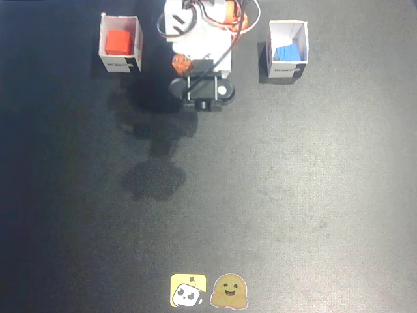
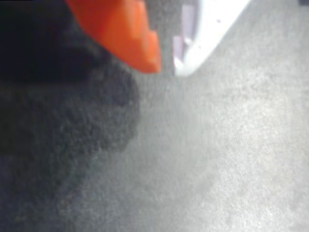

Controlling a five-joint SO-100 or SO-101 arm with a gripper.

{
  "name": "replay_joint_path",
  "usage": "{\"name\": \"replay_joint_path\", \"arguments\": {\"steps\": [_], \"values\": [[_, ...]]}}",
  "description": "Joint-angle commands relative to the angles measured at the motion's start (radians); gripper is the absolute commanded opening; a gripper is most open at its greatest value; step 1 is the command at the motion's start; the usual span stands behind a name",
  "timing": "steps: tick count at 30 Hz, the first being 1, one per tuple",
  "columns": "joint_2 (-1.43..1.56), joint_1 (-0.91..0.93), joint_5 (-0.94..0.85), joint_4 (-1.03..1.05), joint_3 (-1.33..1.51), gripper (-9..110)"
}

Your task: Put the red cube in the right box and the blue cube in the left box.

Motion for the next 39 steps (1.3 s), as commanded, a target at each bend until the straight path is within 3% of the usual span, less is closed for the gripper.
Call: {"name": "replay_joint_path", "arguments": {"steps": [1,3,15,39], "values": [[0.077,0.009,-0.002,-0.041,0.046,1],[0.229,0.009,-0.017,-0.035,0.126,1],[0.229,0.015,-0.123,-0.072,0.184,0],[0.229,0.017,-0.094,-0.072,0.186,1]]}}
